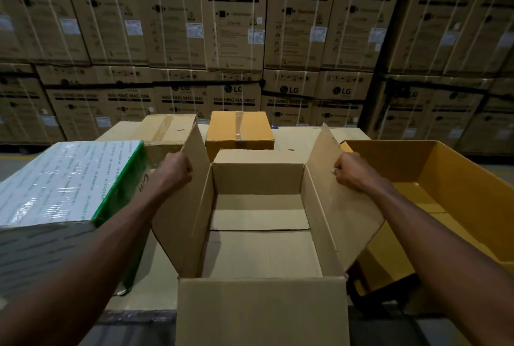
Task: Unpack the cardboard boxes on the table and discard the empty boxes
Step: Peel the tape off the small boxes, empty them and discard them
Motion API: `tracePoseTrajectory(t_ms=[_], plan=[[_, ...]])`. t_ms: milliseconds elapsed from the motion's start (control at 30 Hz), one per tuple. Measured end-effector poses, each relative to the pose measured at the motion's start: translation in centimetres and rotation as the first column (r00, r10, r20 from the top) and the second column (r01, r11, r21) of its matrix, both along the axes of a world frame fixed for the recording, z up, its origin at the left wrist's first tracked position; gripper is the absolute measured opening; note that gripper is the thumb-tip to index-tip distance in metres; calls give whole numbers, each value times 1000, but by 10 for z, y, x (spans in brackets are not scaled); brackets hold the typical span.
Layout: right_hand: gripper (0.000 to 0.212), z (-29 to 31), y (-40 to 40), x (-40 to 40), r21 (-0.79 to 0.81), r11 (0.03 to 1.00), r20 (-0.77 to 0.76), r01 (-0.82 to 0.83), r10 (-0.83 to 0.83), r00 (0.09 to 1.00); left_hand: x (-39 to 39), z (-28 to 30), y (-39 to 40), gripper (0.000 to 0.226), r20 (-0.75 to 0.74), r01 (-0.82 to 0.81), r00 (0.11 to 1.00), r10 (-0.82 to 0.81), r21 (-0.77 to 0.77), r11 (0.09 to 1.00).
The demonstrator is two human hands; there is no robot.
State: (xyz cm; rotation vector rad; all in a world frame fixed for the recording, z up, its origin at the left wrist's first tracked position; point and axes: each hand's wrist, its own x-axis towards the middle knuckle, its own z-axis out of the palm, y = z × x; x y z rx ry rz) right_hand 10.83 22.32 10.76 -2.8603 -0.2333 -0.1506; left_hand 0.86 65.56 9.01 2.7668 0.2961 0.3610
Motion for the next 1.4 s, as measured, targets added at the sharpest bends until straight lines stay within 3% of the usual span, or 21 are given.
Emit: tracePoseTrajectory(t_ms=[567,767,933,1133,1400], plan=[[17,112,-20,-85,141,987,236,-75,40,971,-94,112,-37,11,198,-49,979,39,43,998],[18,150,-21,-108,164,983,275,-79,32,961,-113,161,-43,25,233,-41,972,31,35,999],[11,178,-36,-126,171,980,319,-105,46,947,-129,198,-53,6,290,-57,956,35,69,996],[9,213,-80,-142,204,974,396,-101,12,918,-143,226,-103,17,376,-4,926,-21,66,998],[17,244,-205,-140,178,982,438,-55,-29,898,-129,260,-214,3,432,40,900,-61,59,997]])
